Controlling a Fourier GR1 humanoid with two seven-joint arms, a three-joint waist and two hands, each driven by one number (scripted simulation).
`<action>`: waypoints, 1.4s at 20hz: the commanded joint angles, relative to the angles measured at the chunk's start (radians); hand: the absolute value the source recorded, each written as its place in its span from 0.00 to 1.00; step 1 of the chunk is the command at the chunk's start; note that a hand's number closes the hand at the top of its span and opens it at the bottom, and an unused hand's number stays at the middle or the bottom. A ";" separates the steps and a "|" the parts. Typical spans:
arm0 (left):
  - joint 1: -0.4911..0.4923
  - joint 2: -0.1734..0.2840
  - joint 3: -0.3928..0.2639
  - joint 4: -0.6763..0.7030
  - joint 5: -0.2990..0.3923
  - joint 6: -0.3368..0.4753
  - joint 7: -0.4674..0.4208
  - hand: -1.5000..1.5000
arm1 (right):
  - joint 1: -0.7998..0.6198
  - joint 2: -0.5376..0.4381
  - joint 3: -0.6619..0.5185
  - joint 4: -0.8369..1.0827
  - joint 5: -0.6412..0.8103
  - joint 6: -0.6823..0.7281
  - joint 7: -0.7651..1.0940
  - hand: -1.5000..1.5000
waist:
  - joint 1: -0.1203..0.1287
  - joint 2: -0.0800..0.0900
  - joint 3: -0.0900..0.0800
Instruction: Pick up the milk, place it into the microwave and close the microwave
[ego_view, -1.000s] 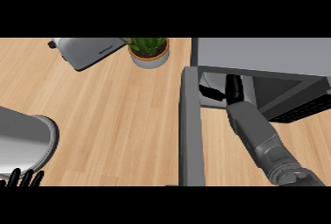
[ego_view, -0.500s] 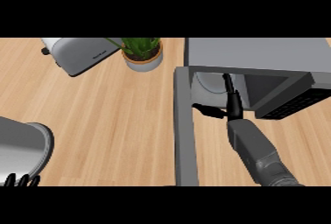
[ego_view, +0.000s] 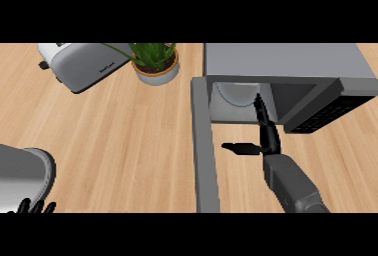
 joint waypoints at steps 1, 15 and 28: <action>0.016 -0.008 -0.017 0.042 -0.050 -0.032 -0.050 0.00 | 0.078 0.007 0.029 -0.042 0.008 0.109 -0.040 0.00 | -0.019 -0.010 -0.002; -0.174 -0.011 -0.154 0.152 -0.206 -0.026 0.067 0.00 | 0.434 -0.119 0.070 -0.391 -0.029 0.205 -0.026 1.00 | -0.051 -0.013 -0.003; -0.439 -0.072 -0.268 0.355 -0.421 0.053 0.093 1.00 | 0.646 -0.282 -0.035 -0.599 -0.200 0.398 0.081 0.00 | -0.030 -0.007 -0.002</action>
